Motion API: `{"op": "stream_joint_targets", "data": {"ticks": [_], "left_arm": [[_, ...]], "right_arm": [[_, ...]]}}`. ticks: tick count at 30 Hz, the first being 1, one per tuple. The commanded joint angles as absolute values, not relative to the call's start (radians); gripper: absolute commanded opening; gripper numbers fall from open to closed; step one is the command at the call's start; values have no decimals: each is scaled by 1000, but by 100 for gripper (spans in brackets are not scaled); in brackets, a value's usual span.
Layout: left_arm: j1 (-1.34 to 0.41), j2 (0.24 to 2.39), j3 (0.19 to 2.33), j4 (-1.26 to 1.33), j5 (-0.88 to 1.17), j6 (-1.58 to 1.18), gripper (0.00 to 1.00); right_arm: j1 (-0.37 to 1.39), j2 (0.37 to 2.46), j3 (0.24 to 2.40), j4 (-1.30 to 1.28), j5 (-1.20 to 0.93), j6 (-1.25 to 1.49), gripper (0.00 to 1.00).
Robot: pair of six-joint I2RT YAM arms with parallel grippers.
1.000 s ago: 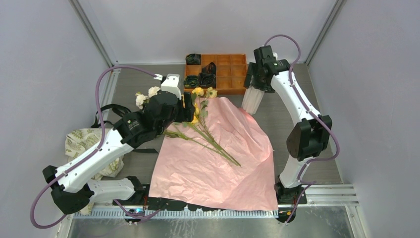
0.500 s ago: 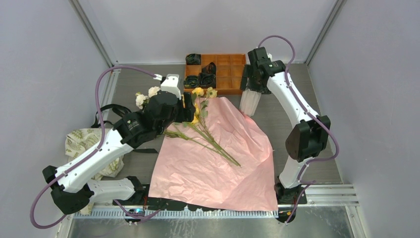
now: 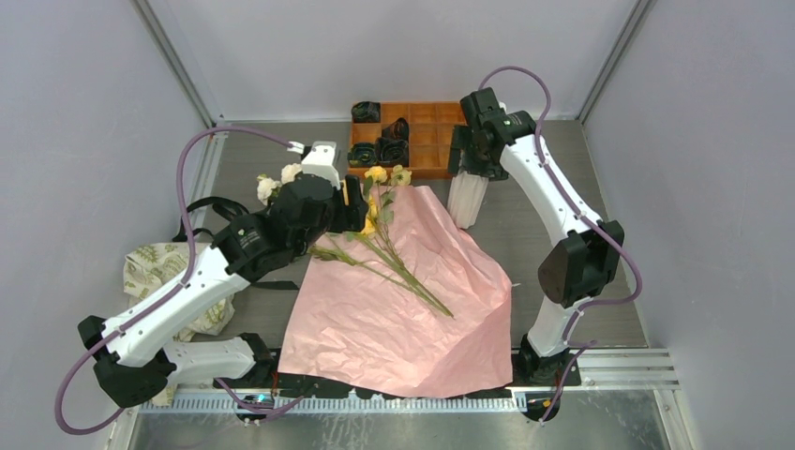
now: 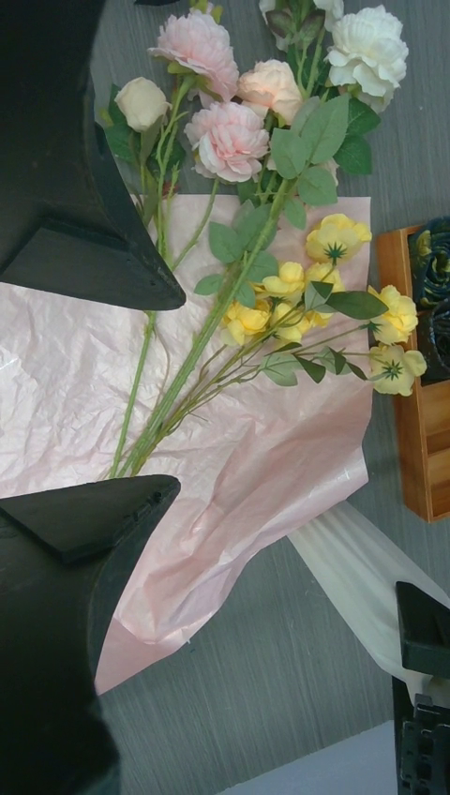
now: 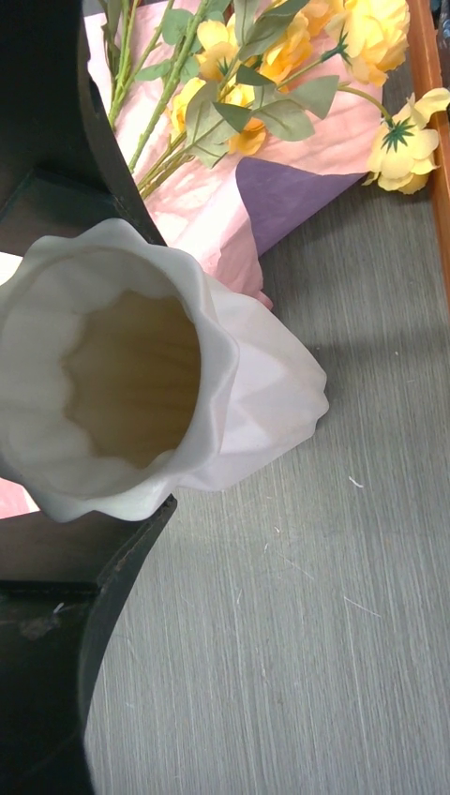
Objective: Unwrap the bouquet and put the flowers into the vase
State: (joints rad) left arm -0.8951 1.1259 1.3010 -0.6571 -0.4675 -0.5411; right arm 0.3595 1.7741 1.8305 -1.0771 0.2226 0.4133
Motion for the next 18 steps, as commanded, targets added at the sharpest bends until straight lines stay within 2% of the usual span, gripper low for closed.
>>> {"op": "stream_joint_targets", "data": {"ticks": [1, 5, 10, 15, 18], "left_arm": [[-890, 1089, 1296, -638, -483, -542, 66], [-890, 1088, 1287, -635, -484, -544, 66], [-890, 1086, 1279, -632, -480, -546, 66], [-890, 1085, 1276, -629, -480, -547, 66], [-890, 1083, 1275, -629, -483, -548, 66]], "right_arm": [[378, 1726, 1871, -1028, 235, 404, 77], [401, 1720, 1840, -1014, 290, 398, 74], [416, 1713, 1802, -988, 409, 382, 61], [414, 1735, 1835, -982, 556, 344, 62], [409, 1740, 1835, -979, 567, 345, 65]]}}
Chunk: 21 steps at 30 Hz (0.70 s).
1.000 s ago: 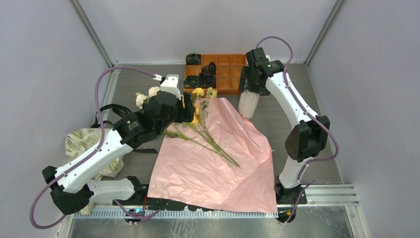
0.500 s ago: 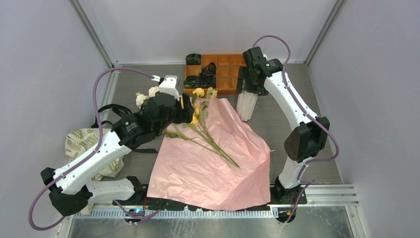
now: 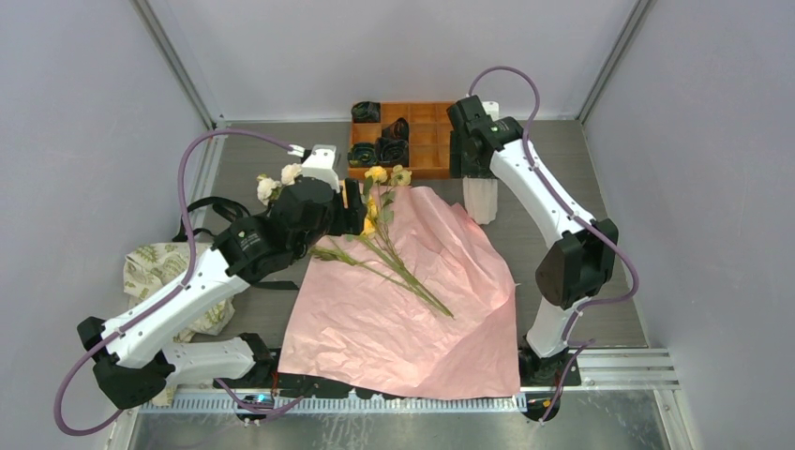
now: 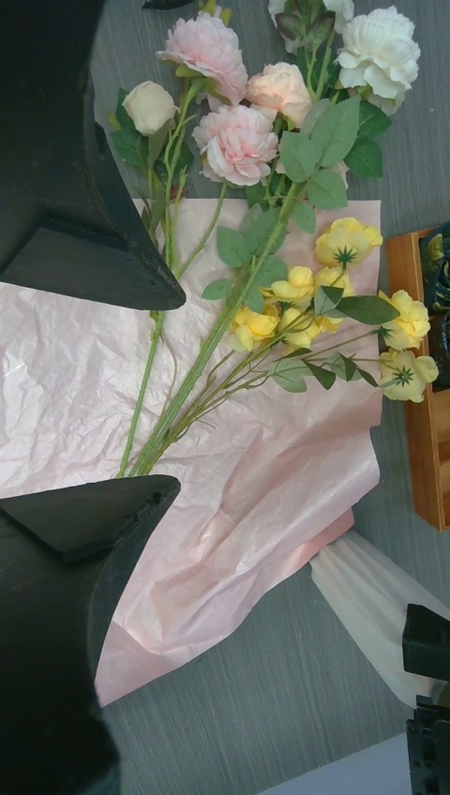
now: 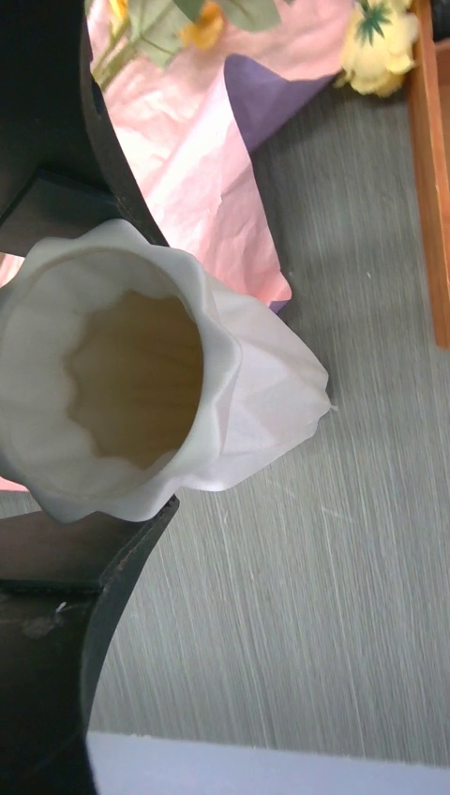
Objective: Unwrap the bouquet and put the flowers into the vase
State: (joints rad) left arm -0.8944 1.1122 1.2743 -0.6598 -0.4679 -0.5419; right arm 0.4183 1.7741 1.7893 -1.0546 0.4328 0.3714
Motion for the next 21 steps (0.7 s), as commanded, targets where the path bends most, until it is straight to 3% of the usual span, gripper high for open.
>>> {"op": "stream_joint_targets", "data": {"ticks": [1, 8, 21], "left_arm": [[-890, 1084, 1274, -629, -483, -549, 66], [-890, 1093, 1278, -629, -481, -549, 65], [-890, 1144, 1312, -615, -451, -550, 66]], "right_arm": [[407, 1738, 1824, -974, 561, 352, 66], [346, 1684, 1701, -880, 428, 416, 65], [228, 1676, 1682, -893, 238, 469, 71]]}}
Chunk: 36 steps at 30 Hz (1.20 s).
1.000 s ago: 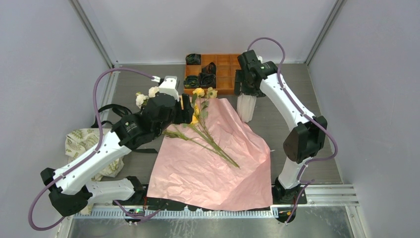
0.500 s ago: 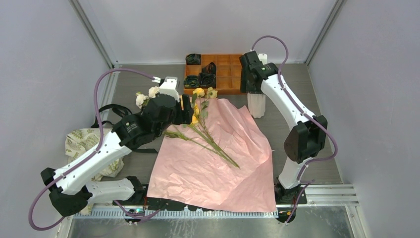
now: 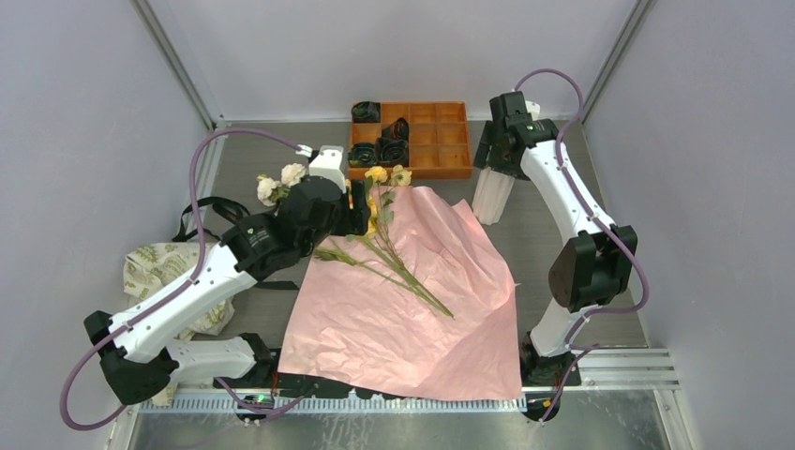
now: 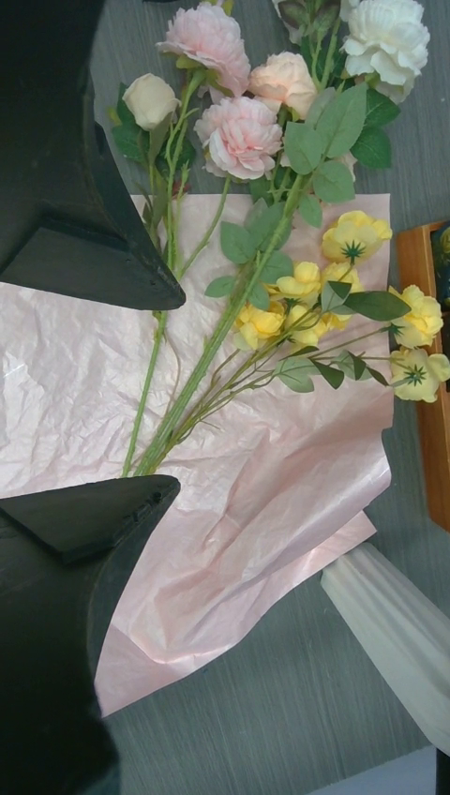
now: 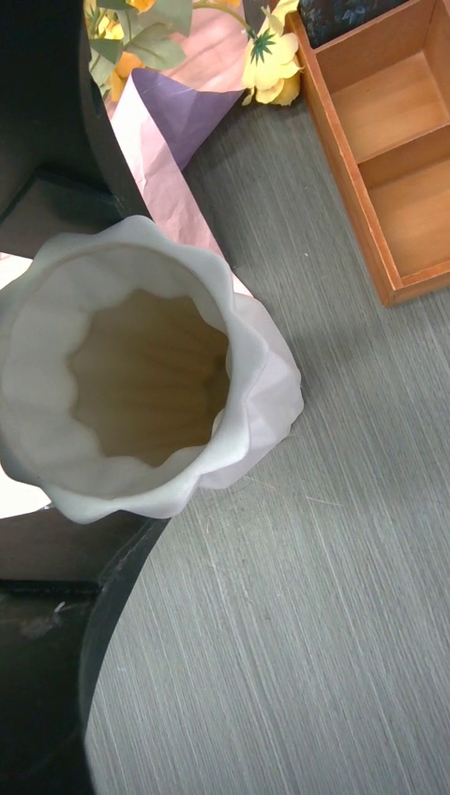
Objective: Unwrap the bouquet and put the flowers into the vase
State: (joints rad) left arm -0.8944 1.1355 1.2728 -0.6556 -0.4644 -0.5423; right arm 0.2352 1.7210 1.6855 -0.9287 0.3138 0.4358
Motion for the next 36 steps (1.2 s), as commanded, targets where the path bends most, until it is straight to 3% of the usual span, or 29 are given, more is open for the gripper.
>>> {"op": "stream_joint_targets", "data": {"ticks": [1, 10, 14, 36], "left_arm": [[-890, 1144, 1312, -616, -450, -551, 66], [-890, 1151, 1311, -622, -443, -560, 66], [-889, 1150, 1311, -625, -442, -562, 66], [-888, 1165, 1313, -629, -429, -566, 66]], "right_arm": [[226, 1674, 1681, -898, 232, 469, 72], [227, 1657, 1672, -910, 208, 460, 85], [227, 1634, 1672, -918, 198, 463, 99], [234, 1495, 1748, -1014, 316, 465, 100]]}}
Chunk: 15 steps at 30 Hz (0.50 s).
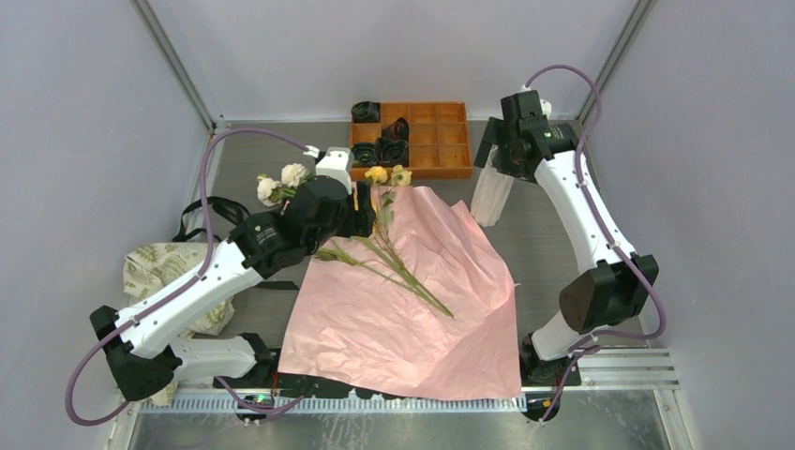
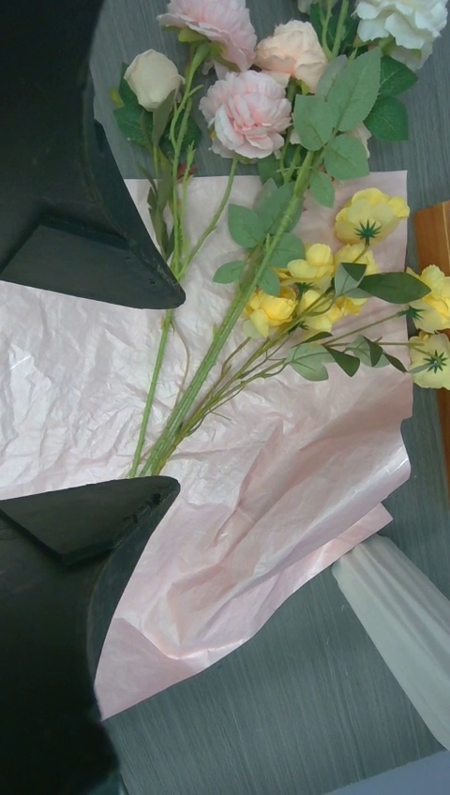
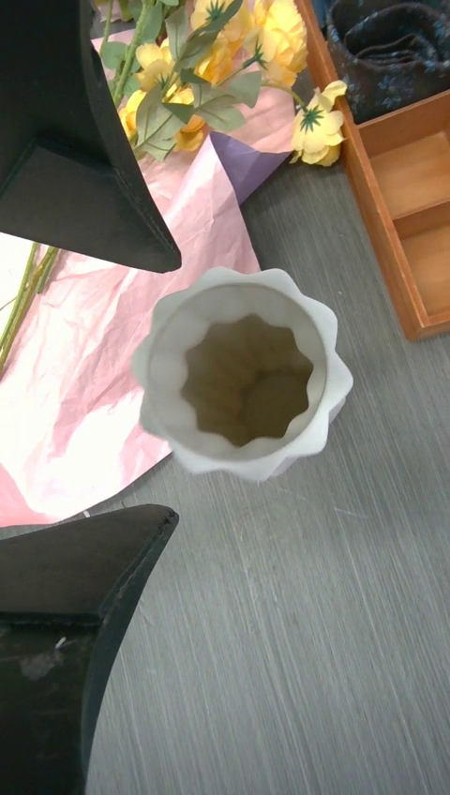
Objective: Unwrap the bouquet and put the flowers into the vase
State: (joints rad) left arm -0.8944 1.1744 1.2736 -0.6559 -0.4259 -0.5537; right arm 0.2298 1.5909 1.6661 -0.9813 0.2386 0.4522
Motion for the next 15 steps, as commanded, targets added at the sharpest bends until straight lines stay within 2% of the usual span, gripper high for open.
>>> {"op": "stream_joint_targets", "data": {"ticks": [1, 6, 9, 15], "left_arm": [[-887, 1165, 1316, -631, -434, -567, 66], [-882, 1160, 1369, -687, -505, -559, 68], [-872, 1141, 1437, -747, -604, -560, 70], [-862, 1049, 1546, -855, -901, -620, 73]], "right_arm": [[237, 1479, 1760, -1022, 331, 464, 100], [290, 1362, 1817, -991, 346, 445, 100], [426, 1358, 1950, -990, 419, 402, 100], [756, 1631, 2354, -1106, 510, 332, 95]]}}
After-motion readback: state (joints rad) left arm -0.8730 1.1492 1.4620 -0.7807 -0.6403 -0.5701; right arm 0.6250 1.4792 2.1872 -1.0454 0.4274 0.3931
